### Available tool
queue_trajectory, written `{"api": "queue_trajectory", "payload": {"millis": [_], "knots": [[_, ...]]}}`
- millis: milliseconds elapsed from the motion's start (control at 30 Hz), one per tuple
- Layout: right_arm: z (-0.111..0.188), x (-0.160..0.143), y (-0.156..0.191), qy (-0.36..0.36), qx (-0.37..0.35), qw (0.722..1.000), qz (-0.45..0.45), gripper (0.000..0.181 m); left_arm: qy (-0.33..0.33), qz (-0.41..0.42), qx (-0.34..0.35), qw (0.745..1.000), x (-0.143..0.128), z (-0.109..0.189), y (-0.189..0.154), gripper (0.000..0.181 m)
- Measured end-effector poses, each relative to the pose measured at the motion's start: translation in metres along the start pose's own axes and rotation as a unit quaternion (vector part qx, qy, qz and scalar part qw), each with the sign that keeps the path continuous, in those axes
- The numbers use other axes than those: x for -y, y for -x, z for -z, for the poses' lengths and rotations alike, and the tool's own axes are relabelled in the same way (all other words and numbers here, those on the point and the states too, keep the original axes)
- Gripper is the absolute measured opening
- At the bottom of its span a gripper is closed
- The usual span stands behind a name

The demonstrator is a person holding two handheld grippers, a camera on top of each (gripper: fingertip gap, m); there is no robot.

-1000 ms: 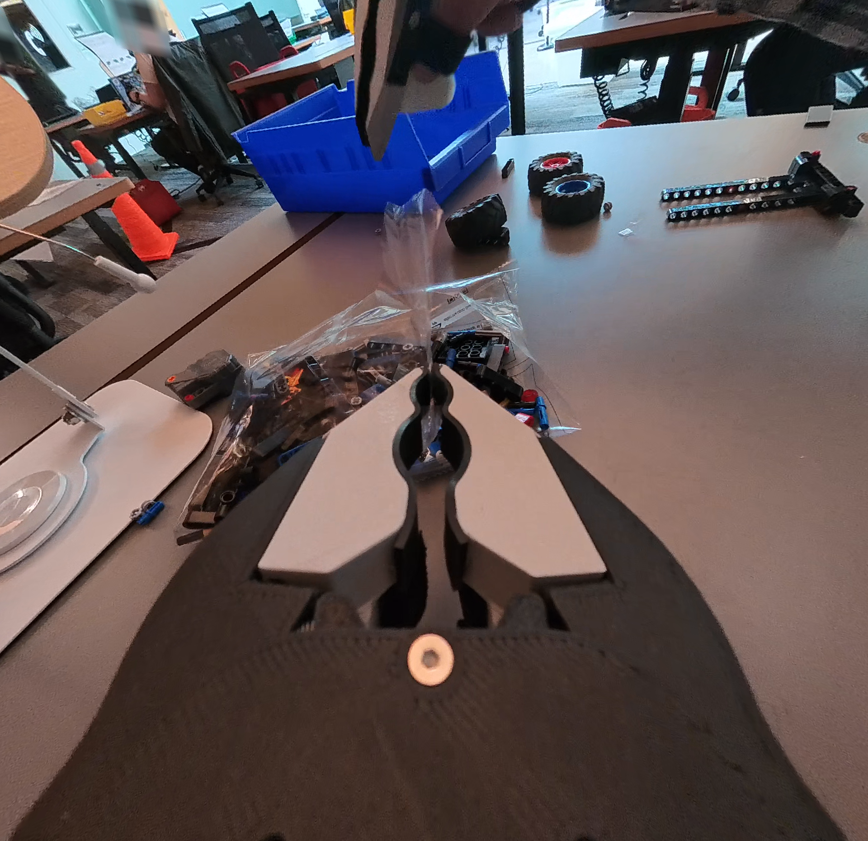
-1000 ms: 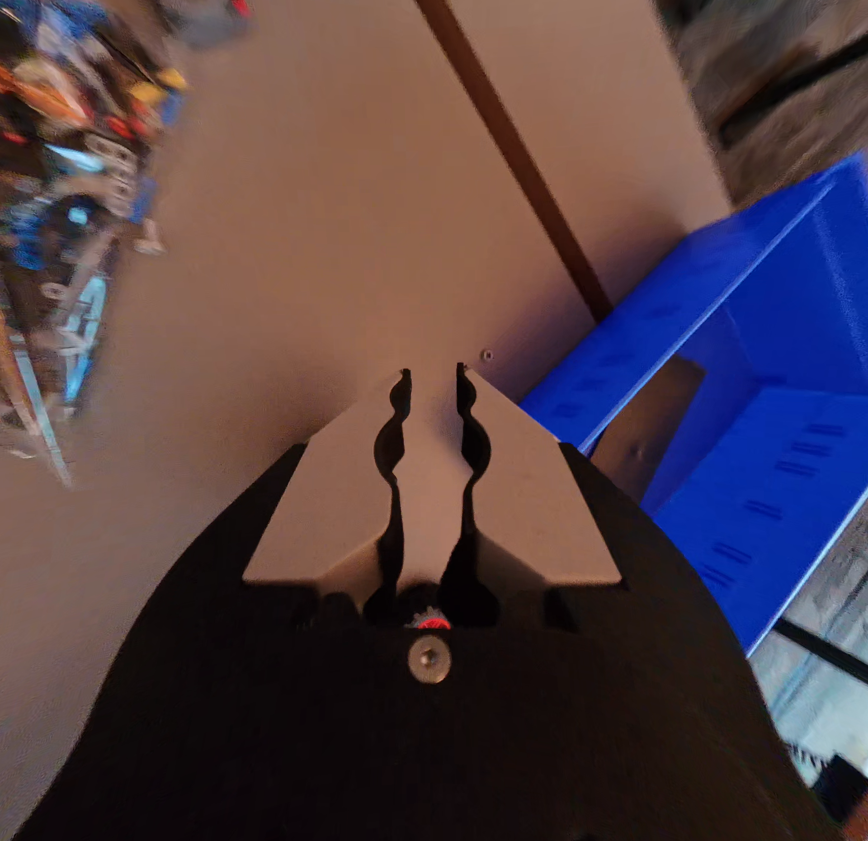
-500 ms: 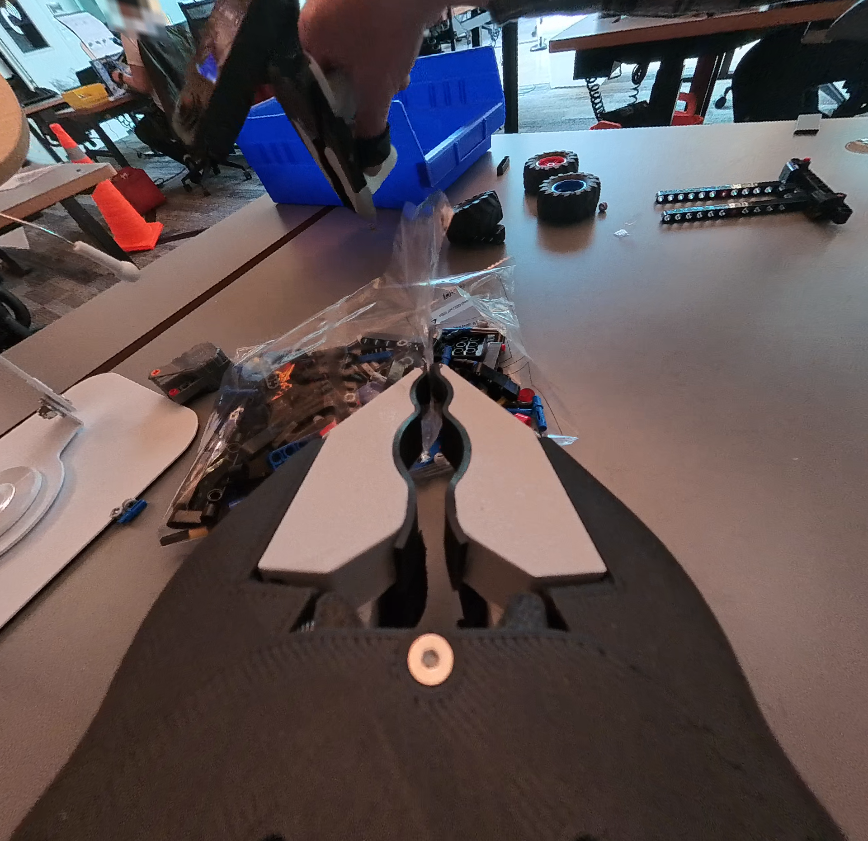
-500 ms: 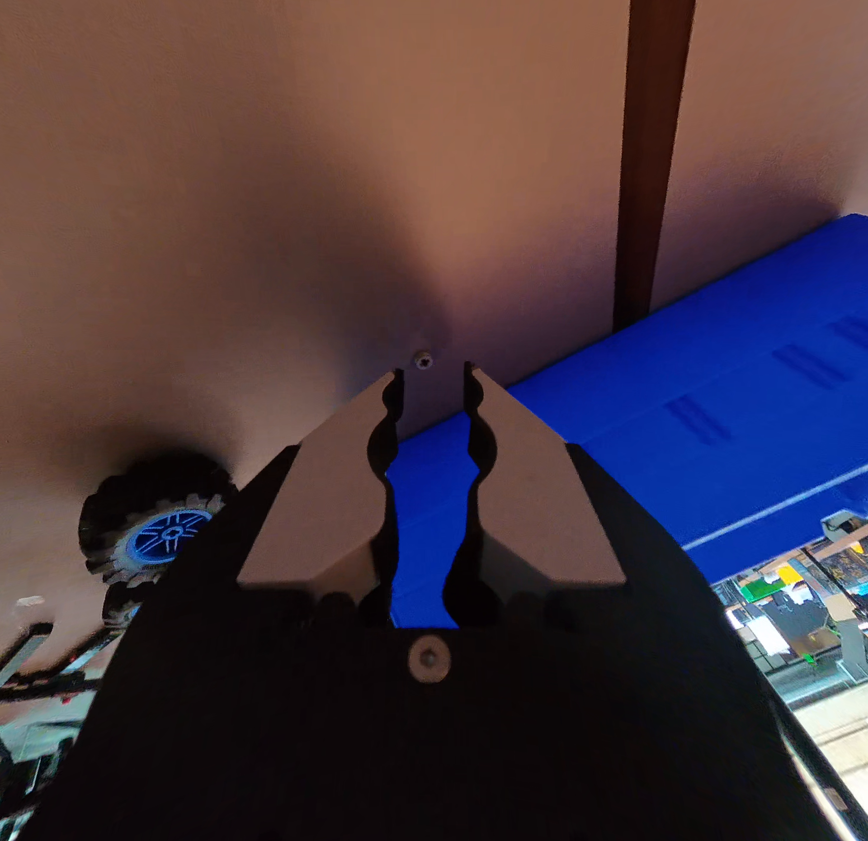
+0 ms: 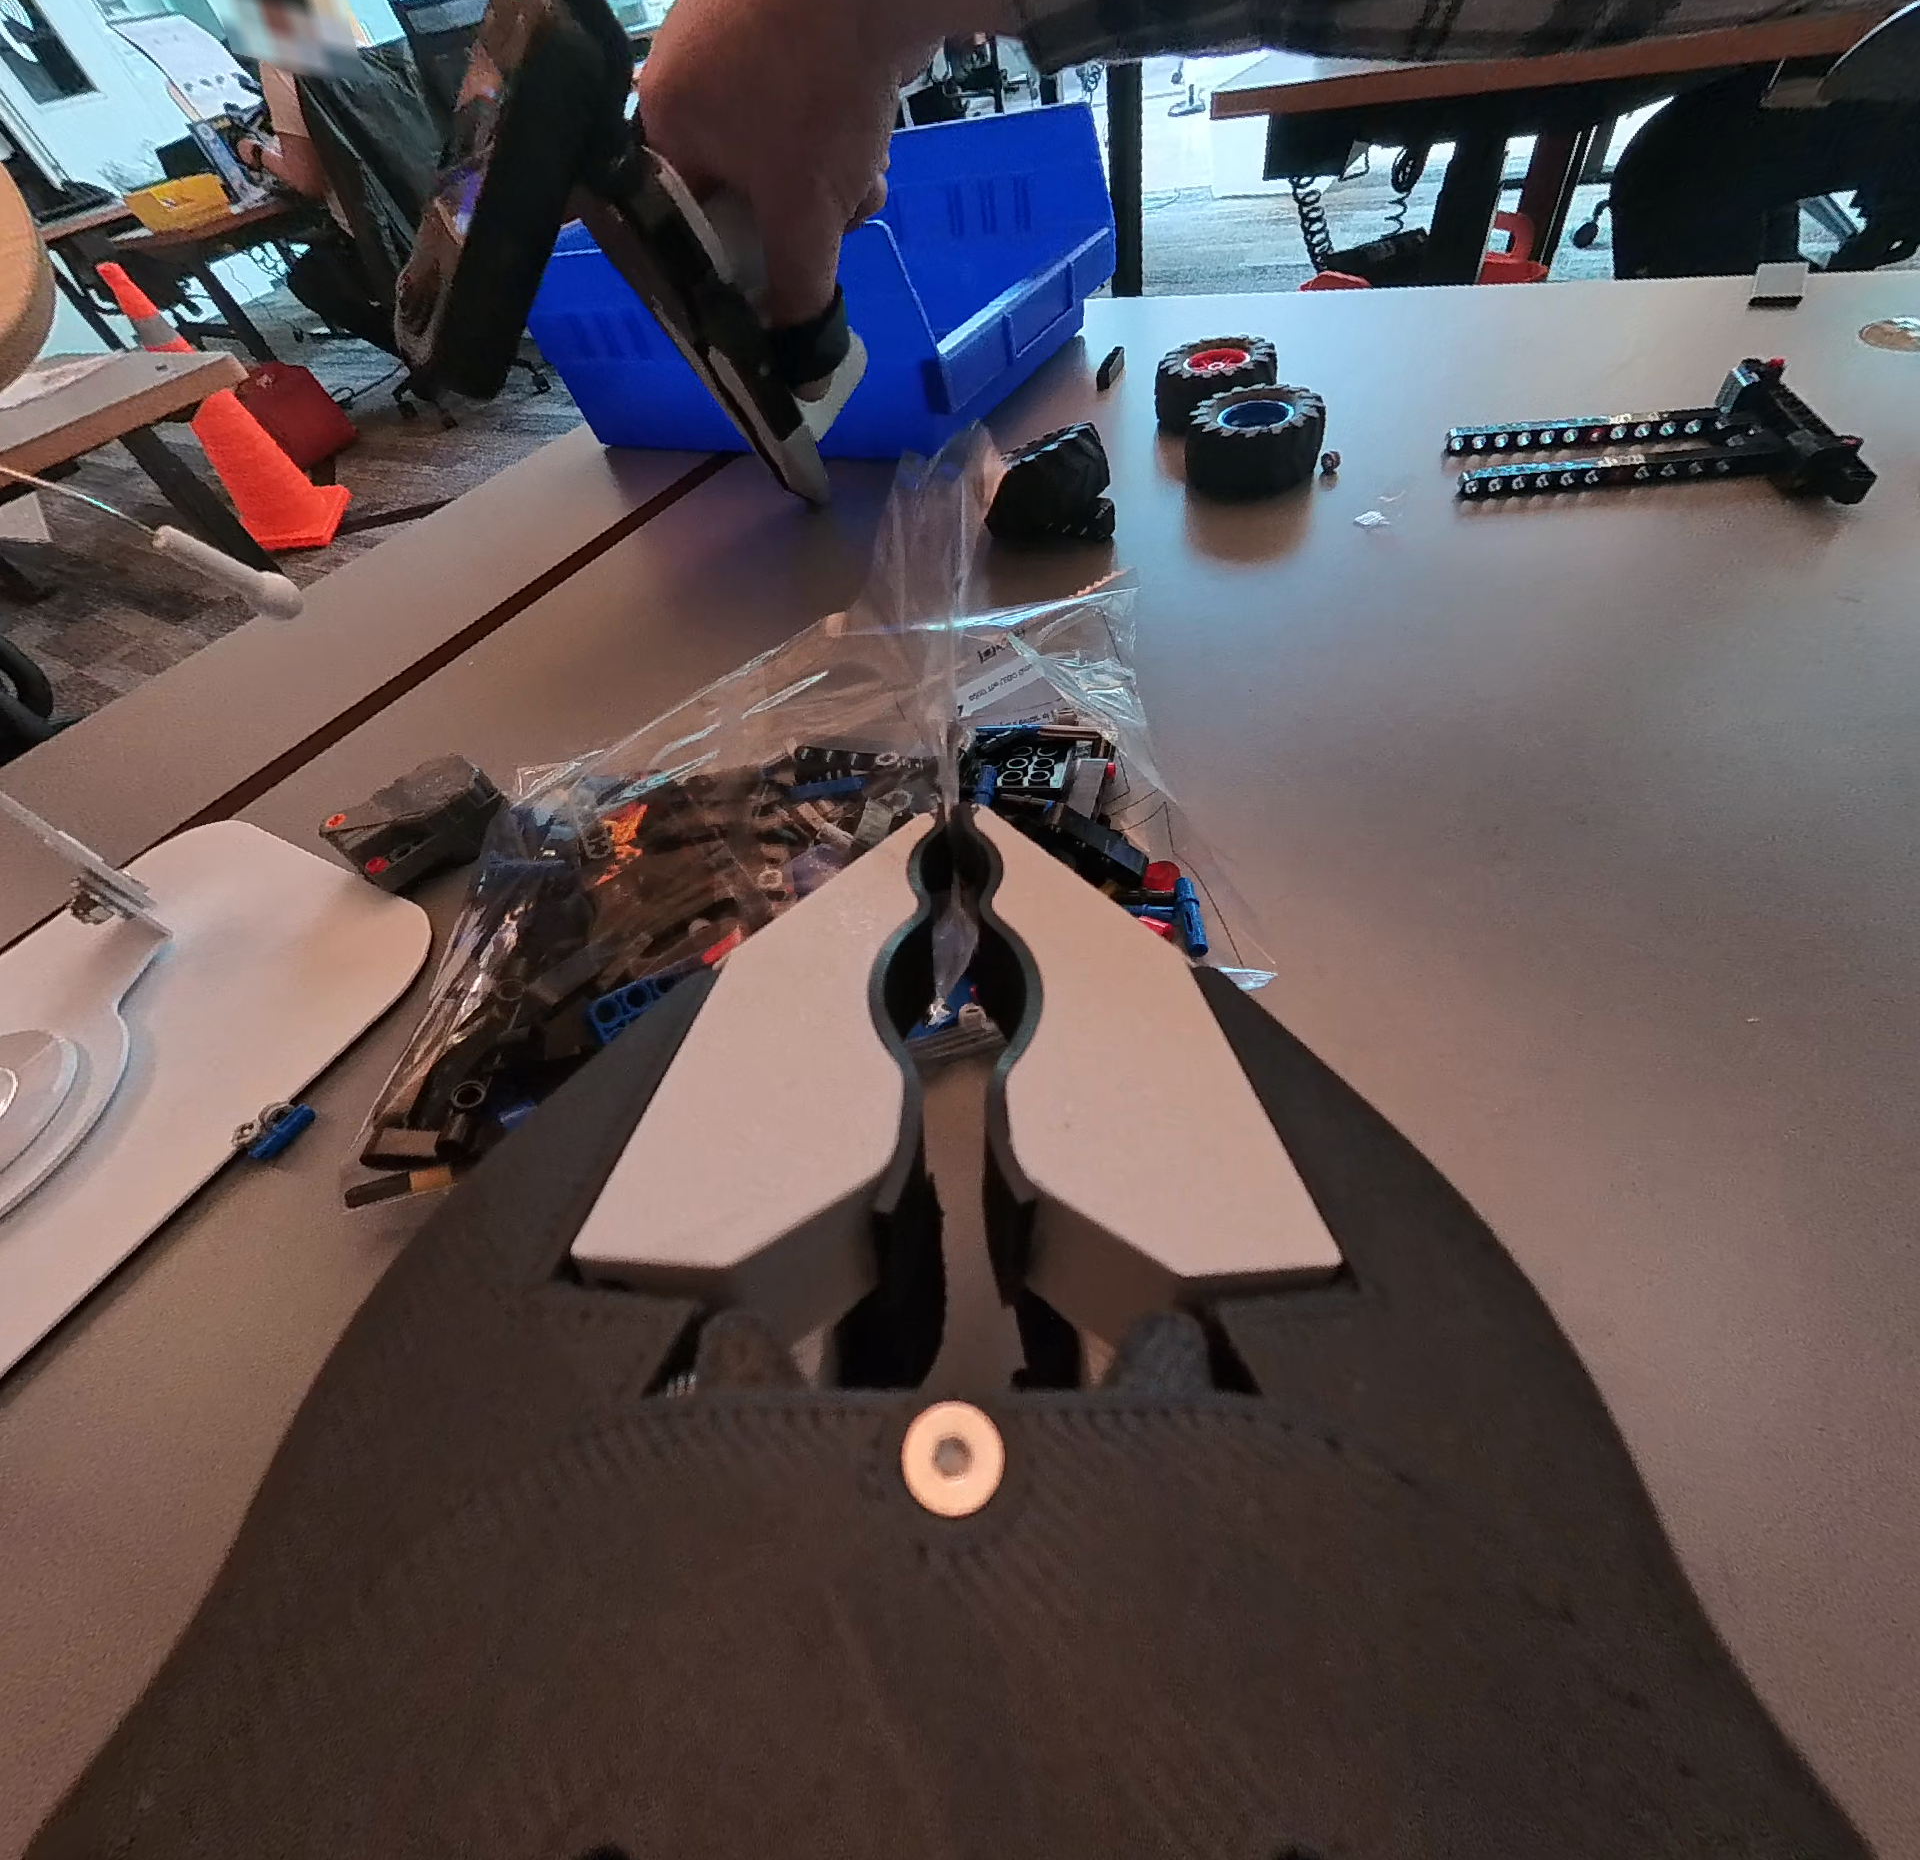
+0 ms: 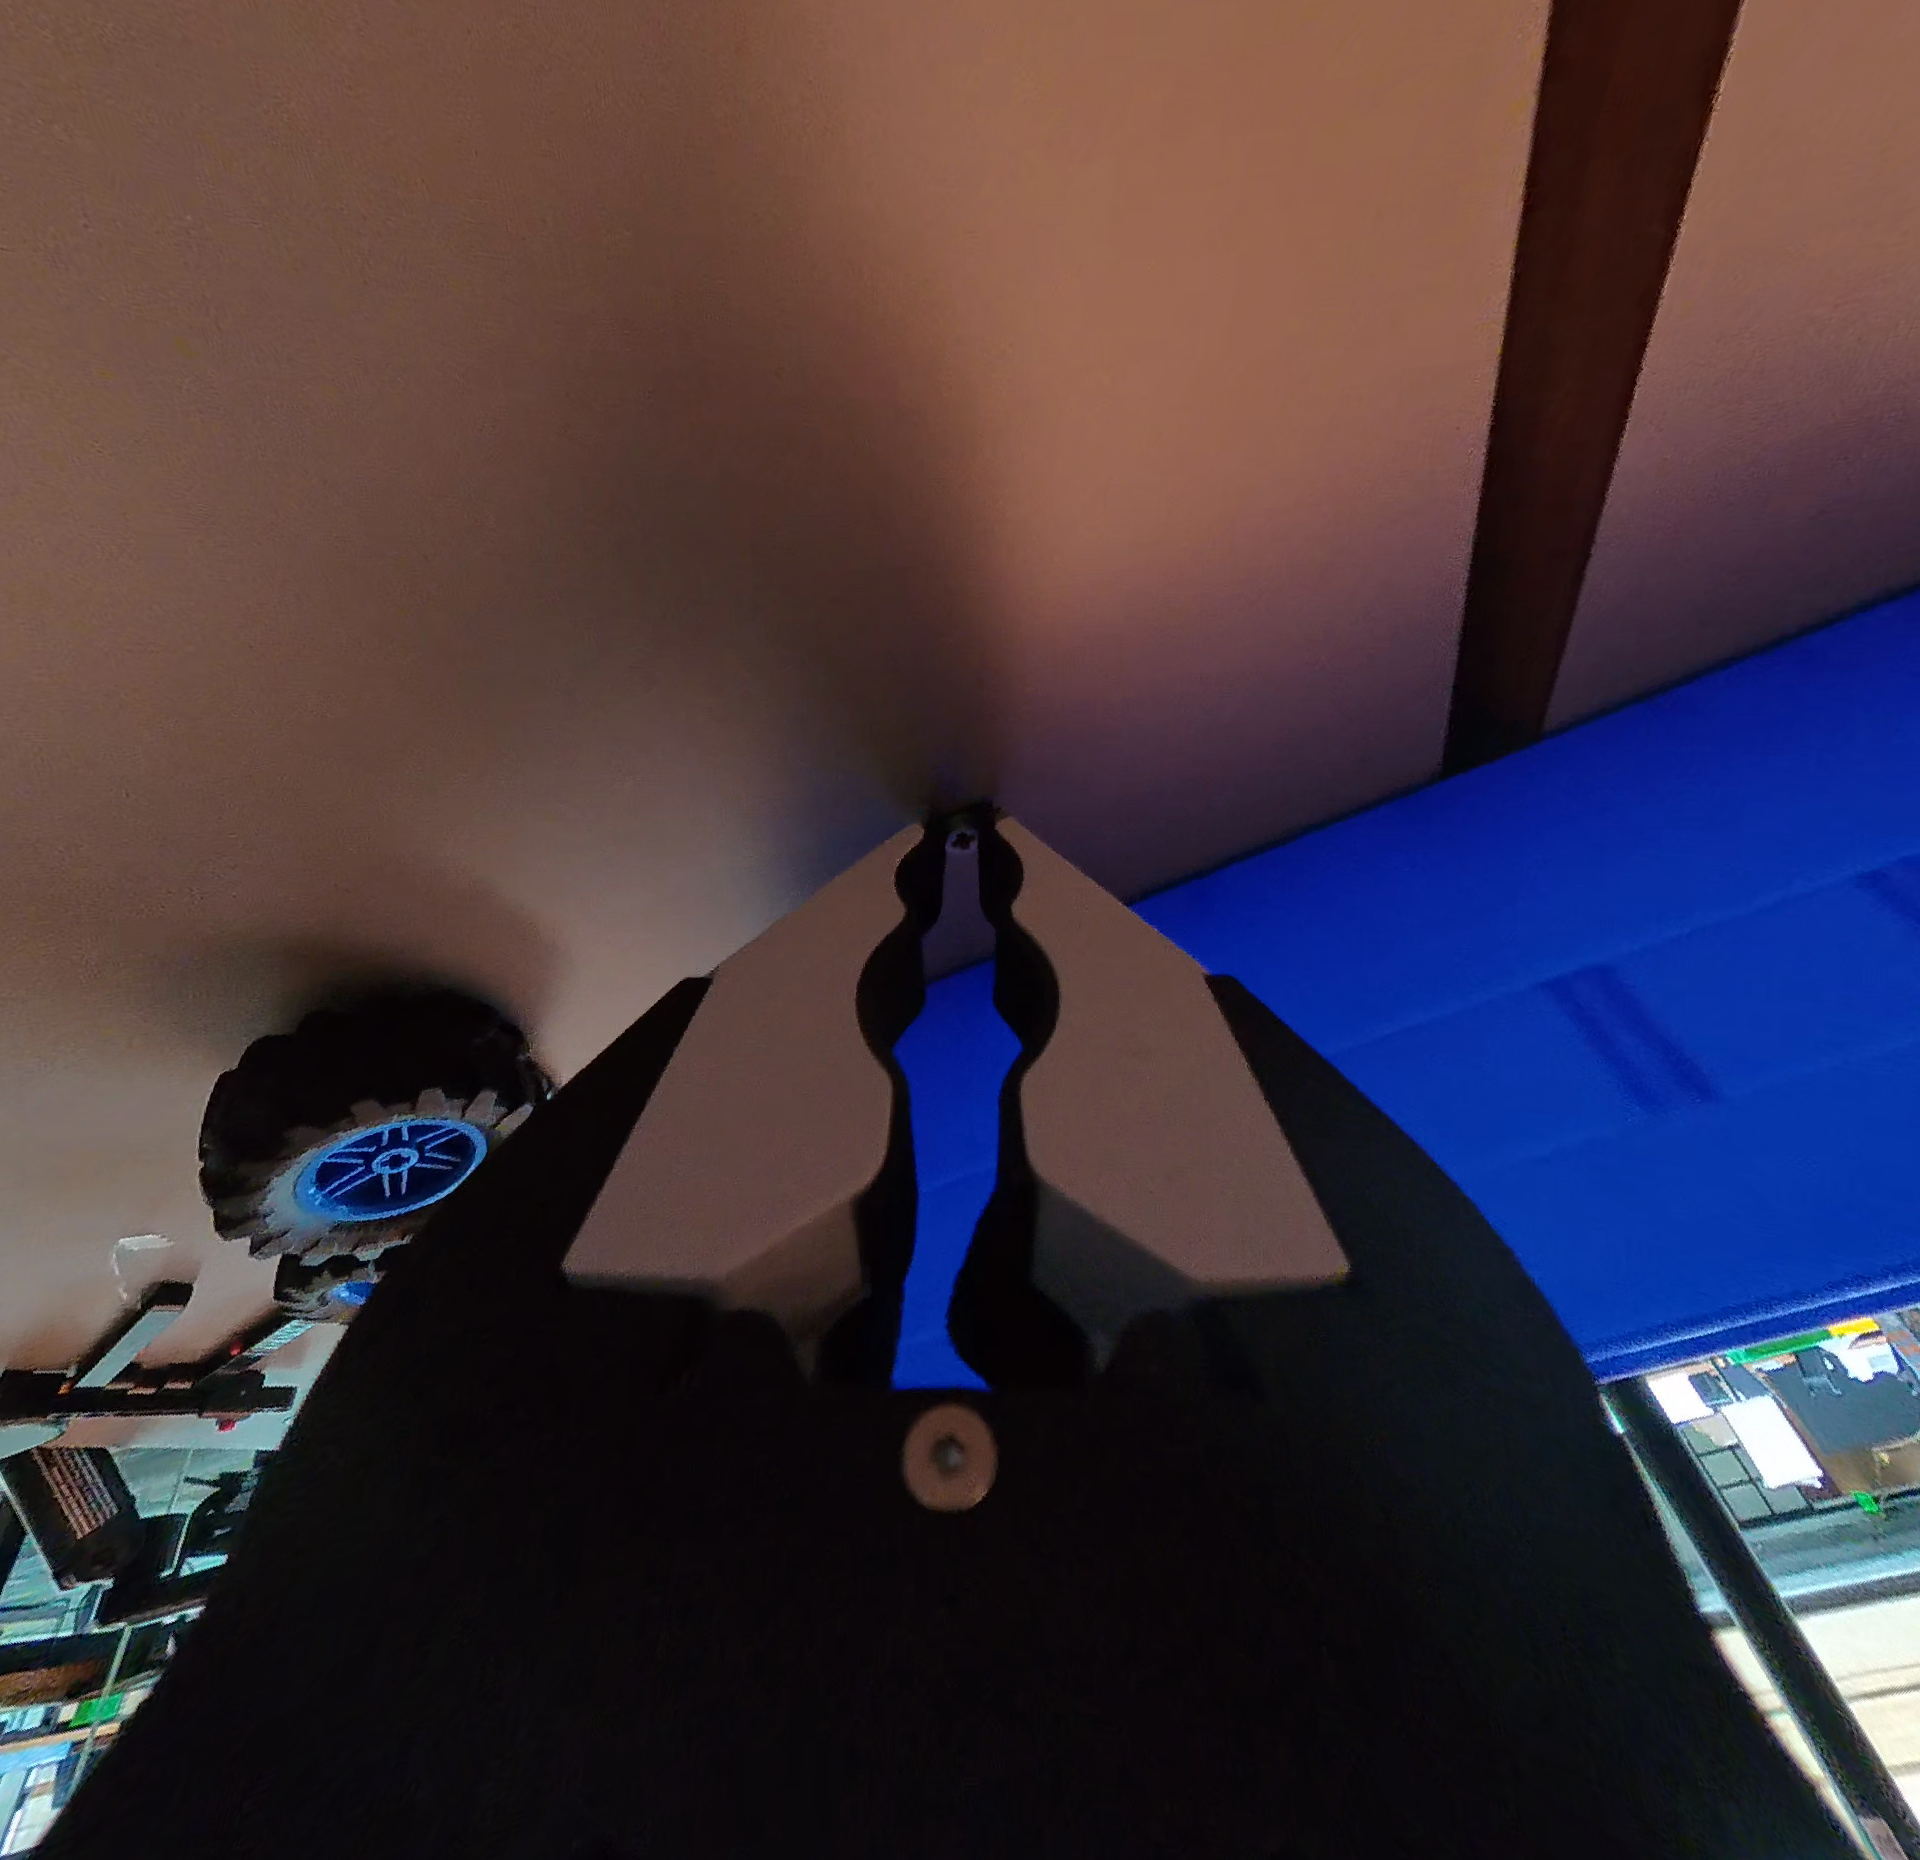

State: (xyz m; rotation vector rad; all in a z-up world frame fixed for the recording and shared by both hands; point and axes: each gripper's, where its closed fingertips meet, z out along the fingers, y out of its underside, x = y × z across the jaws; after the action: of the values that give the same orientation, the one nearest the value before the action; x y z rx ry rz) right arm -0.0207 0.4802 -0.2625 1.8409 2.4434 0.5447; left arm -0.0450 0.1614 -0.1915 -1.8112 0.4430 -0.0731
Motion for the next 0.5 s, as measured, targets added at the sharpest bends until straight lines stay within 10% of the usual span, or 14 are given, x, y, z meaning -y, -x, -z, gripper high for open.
{"api": "queue_trajectory", "payload": {"millis": [267,500], "knots": [[0.023,-0.001,0.045,-0.05,0.032,0.998,0.028,0.005,0.0,-0.001,0.0,1.0,0.0,0.0,0.0,0.0],[0.112,0.0,0.12,-0.211,0.014,0.976,0.048,0.004,-0.007,0.013,0.006,1.0,0.002,0.001,0.005,0.0]]}}
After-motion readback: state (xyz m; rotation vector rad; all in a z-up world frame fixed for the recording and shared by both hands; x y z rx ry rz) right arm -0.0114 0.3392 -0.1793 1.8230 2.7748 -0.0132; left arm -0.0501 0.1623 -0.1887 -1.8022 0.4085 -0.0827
